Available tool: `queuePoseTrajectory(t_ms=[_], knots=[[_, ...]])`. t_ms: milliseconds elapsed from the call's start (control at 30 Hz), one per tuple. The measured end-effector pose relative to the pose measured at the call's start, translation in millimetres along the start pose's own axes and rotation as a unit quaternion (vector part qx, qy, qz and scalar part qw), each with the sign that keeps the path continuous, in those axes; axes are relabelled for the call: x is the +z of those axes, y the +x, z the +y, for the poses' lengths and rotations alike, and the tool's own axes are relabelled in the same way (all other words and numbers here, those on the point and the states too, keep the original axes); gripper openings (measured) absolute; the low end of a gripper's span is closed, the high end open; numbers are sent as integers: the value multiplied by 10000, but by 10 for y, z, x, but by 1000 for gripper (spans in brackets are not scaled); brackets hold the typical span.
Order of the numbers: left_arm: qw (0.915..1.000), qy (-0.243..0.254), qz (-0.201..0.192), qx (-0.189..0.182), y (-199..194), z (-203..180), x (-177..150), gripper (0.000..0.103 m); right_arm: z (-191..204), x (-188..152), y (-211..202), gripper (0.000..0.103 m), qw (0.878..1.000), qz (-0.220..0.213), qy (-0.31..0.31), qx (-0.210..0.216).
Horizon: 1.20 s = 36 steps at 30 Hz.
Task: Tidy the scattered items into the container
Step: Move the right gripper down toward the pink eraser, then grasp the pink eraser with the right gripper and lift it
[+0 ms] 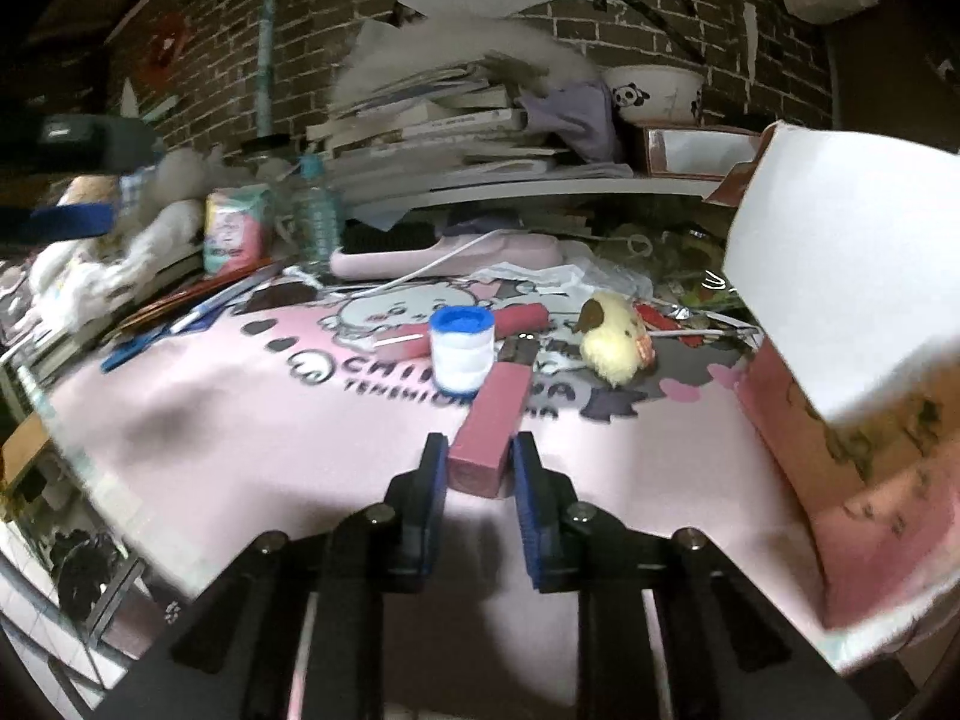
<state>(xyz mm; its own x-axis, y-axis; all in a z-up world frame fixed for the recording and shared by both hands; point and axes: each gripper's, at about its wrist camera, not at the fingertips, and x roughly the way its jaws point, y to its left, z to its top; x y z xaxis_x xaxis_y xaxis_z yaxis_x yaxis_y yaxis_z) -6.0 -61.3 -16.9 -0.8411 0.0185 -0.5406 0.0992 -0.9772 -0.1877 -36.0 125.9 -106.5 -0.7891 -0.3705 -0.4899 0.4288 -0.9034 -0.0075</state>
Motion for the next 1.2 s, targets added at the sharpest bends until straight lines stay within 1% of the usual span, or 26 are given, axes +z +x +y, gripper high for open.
queuePoseTrajectory(t_ms=[167,300,333,367,400,433,467,567,600,667,733,800,867,933,1033,1133,1200], knots=[[10000,49,13,-34,11,-62,-5,94,45,-125,-264,18,9999,-135,-41,22],[9999,99,46,-20,34,-98,6,94,64,-193,-247,19,9994,-324,-22,-104],[9999,119,51,1,39,-102,11,94,56,-195,-236,21,9992,-377,32,-89],[9999,130,53,14,41,-105,17,94,54,-192,-221,24,9989,-443,84,-102],[9999,133,51,22,41,-105,21,94,61,-182,-203,38,9986,-508,98,-134],[9999,134,50,27,43,-101,26,94,73,-170,-182,57,9981,-576,85,-183],[9999,134,53,29,49,-96,30,94,83,-153,-156,60,9976,-645,78,-258],[9999,120,66,44,64,-83,37,94,72,-85,-47,60,9971,-684,160,-286],[9999,114,73,45,70,-76,40,94,65,-61,9,60,9973,-660,180,-280],[9999,109,87,48,81,-68,46,94,50,-36,107,56,9971,-656,196,-327],[9999,105,90,56,87,-62,52,94,35,-29,185,44,9971,-642,221,-345],[9999,108,94,48,86,-67,49,94,7,-34,257,34,9971,-626,290,-335],[9999,116,96,60,86,-70,49,94,-16,-39,272,29,9965,-684,338,-352],[9999,130,94,62,85,-75,49,94,-41,-52,260,21,9961,-726,383,-310],[9999,130,100,43,87,-84,43,94,-48,-101,196,16,9959,-779,382,-258],[9998,170,106,14,92,-115,34,94,-45,-162,74,16,9960,-755,465,-135],[9998,188,113,0,97,-138,28,94,-32,-213,0,16,9957,-781,487,-125]])
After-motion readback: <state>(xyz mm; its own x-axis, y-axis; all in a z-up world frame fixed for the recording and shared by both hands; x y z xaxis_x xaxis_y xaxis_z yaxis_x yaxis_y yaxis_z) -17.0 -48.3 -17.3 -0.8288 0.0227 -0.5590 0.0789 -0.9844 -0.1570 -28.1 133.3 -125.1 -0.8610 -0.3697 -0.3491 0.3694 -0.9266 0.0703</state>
